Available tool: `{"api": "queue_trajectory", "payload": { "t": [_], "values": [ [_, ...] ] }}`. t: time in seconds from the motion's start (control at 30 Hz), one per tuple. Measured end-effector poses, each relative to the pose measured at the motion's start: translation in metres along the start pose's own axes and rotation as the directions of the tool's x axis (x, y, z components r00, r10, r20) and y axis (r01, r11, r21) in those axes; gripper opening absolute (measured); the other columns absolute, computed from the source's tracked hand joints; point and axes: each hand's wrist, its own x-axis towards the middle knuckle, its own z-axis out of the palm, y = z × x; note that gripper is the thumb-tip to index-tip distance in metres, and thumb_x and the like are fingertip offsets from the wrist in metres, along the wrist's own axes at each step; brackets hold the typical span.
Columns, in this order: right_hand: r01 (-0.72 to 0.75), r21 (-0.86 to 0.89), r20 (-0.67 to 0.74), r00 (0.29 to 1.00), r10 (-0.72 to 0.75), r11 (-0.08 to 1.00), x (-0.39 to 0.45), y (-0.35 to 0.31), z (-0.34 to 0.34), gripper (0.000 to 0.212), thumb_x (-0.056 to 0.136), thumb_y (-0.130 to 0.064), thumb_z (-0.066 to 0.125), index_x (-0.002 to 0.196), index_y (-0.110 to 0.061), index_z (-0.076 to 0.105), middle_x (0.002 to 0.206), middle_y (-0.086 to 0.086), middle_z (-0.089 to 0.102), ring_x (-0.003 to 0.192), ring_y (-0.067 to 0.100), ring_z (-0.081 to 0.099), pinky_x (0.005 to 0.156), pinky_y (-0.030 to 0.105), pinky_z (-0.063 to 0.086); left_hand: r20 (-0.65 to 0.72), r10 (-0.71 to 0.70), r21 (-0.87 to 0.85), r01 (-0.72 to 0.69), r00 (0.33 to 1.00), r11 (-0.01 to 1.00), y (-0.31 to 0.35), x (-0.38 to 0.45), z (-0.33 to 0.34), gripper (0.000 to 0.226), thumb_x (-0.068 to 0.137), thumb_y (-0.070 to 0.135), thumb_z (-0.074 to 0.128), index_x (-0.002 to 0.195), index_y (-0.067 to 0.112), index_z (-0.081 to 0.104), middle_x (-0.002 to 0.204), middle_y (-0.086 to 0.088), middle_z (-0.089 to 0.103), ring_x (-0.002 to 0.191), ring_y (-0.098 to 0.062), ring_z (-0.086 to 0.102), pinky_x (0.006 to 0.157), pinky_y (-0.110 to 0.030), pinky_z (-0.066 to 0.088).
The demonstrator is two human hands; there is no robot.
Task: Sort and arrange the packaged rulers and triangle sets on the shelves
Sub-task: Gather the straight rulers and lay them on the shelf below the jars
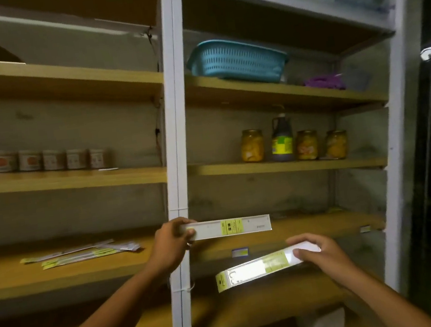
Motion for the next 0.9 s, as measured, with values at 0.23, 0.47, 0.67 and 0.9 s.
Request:
{"api": "queue_trajectory", "payload": {
  "t": [0.23,0.47,0.67,0.9],
  "values": [
    [-0.052,0.047,-0.041,0.998,0.054,0.998,0.04,0.039,-0.038,0.024,0.091,0.004,0.059,0.101,-0.014,0.072,0.109,0.003,0.067,0.096,0.02,0.066,0.068,0.026,0.059,0.03,-0.044,-0.099,0.047,0.999,0.994,-0.021,0.048,0.069,0.017,0.094,0.013,0.057,0.097,0.03,0.06,0.102,-0.003,0.063,0.096,-0.021,0.063,0.081,-0.036,0.057],
    [-0.034,-0.013,-0.05,0.998,0.033,0.999,0.122,0.068,-0.059,0.023,0.089,-0.006,0.066,0.096,-0.026,0.074,0.109,0.0,0.068,0.093,0.019,0.069,0.079,0.038,0.061,-0.016,-0.042,-0.136,0.039,0.999,0.99,-0.041,0.122,0.112,0.017,0.094,0.011,0.056,0.096,0.026,0.063,0.104,-0.005,0.065,0.098,-0.023,0.064,0.082,-0.039,0.058],
    [0.007,0.056,-0.065,0.998,-0.003,0.998,0.186,0.093,-0.06,0.021,0.09,-0.008,0.066,0.1,-0.024,0.074,0.107,-0.005,0.068,0.094,0.016,0.065,0.067,0.023,0.056,-0.057,-0.077,-0.134,0.069,0.995,0.989,-0.068,0.169,0.135,0.018,0.096,0.008,0.051,0.111,0.009,0.061,0.101,-0.002,0.061,0.092,-0.015,0.061,0.061,-0.02,0.056],
    [-0.005,0.109,0.035,0.999,0.001,0.994,0.244,0.14,-0.058,0.023,0.09,-0.008,0.065,0.099,-0.028,0.074,0.109,-0.002,0.067,0.101,0.019,0.063,0.081,0.037,0.058,-0.147,-0.189,0.001,0.191,0.971,0.982,-0.101,0.198,0.149,0.018,0.096,0.016,0.053,0.113,0.014,0.058,0.104,-0.006,0.063,0.095,-0.019,0.061,0.08,-0.033,0.052]
  ]
}}
